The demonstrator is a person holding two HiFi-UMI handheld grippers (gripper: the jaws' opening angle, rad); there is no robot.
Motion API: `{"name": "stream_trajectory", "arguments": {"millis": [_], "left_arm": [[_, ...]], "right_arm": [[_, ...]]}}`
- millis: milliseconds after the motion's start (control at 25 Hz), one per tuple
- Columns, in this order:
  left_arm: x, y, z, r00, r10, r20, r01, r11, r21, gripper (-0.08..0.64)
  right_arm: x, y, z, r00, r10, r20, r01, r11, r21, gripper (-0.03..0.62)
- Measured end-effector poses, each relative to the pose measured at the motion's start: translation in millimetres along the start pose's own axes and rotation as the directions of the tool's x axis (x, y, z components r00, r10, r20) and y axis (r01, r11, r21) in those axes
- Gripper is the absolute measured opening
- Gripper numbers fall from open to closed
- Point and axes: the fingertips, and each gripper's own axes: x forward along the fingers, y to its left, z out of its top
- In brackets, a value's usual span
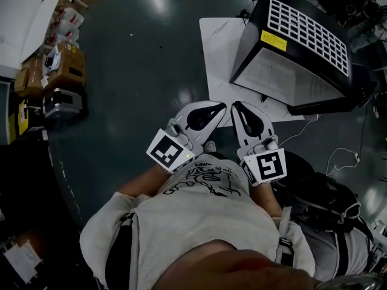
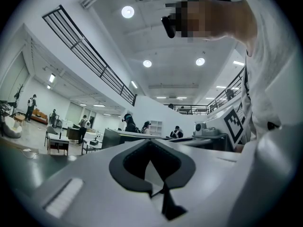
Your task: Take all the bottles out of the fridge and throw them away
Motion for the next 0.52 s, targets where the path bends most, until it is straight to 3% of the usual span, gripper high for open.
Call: {"name": "stream_trajectory", "arguments": {"millis": [520], "left_arm": [[-0.6, -1.4, -4.3, 1.000, 0.008, -0.024, -0.009, 0.999, -0.042, 0.008]], "right_arm": [[-1.5, -2.1, -1.5, 1.000, -0.007, -0.003, 0.007, 1.000, 0.003, 0.028]]}}
